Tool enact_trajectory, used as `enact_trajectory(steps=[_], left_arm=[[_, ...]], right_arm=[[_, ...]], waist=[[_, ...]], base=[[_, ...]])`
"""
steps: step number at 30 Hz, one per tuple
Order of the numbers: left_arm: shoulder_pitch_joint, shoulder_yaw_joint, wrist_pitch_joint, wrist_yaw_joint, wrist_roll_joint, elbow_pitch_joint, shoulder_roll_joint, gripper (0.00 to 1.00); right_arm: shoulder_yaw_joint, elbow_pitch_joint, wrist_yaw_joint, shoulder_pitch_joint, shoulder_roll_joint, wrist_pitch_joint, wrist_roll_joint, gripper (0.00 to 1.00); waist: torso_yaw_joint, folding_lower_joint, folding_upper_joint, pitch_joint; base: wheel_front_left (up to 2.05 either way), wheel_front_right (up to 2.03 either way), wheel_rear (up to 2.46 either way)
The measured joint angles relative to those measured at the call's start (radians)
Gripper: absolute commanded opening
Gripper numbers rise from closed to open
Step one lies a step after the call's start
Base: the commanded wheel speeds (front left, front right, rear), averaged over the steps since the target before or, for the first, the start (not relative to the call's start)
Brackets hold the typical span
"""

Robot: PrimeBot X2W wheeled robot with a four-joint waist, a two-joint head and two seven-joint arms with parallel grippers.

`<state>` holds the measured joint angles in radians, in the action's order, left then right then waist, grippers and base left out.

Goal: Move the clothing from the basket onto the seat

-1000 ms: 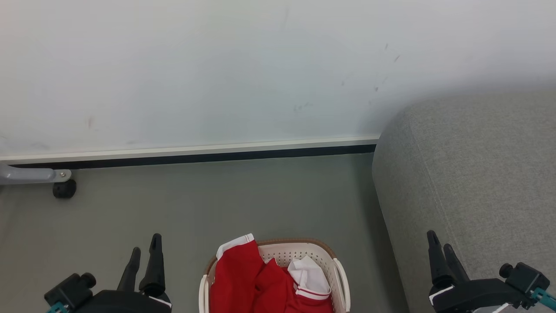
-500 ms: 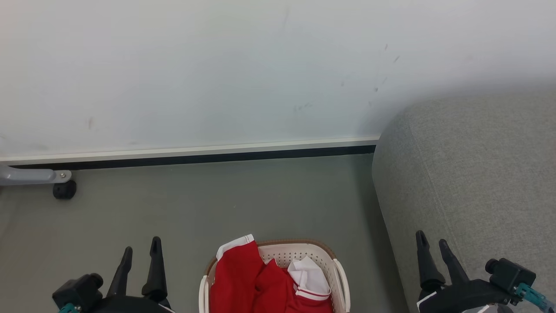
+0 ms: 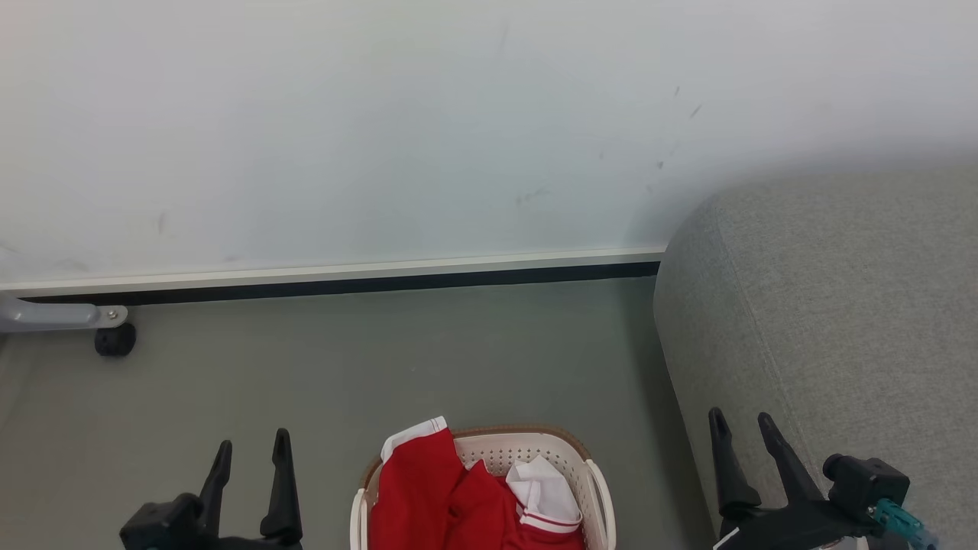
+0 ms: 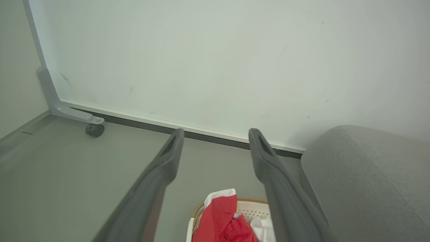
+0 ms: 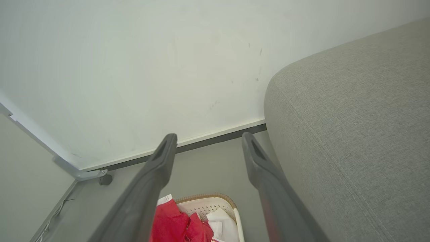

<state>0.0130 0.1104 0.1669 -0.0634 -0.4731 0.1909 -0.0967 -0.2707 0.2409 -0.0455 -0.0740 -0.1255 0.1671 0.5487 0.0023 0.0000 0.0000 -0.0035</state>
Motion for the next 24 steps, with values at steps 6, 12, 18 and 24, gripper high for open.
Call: enact_trajectory(steps=[6, 12, 18, 24], left_arm=[[0.017, 0.005, 0.021, -0.017, 0.070, -0.001, 0.000, 1.00], [0.018, 0.013, 0.040, -0.025, 0.142, -0.003, -0.002, 1.00], [0.032, 0.015, 0.065, -0.032, 0.229, -0.003, -0.004, 1.00], [0.038, 0.021, 0.083, -0.033, 0.292, -0.003, -0.004, 1.00]], right_arm=[[-0.026, -0.002, -0.011, 0.000, -0.009, 0.021, -0.076, 1.00], [-0.051, -0.003, -0.021, 0.000, -0.018, 0.041, -0.154, 1.00], [-0.079, -0.006, -0.030, 0.000, -0.023, 0.064, -0.246, 1.00], [-0.100, -0.007, -0.035, 0.000, -0.027, 0.082, -0.312, 1.00]], waist=[[0.000, 0.0000, 0.0000, -0.003], [0.001, 0.0000, 0.0001, -0.005], [0.003, 0.0000, 0.0000, -0.007], [0.003, 0.0000, 0.0000, -0.008]], base=[[0.00, 0.00, 0.00], [0.00, 0.00, 0.00], [0.00, 0.00, 0.00], [0.00, 0.00, 0.00]])
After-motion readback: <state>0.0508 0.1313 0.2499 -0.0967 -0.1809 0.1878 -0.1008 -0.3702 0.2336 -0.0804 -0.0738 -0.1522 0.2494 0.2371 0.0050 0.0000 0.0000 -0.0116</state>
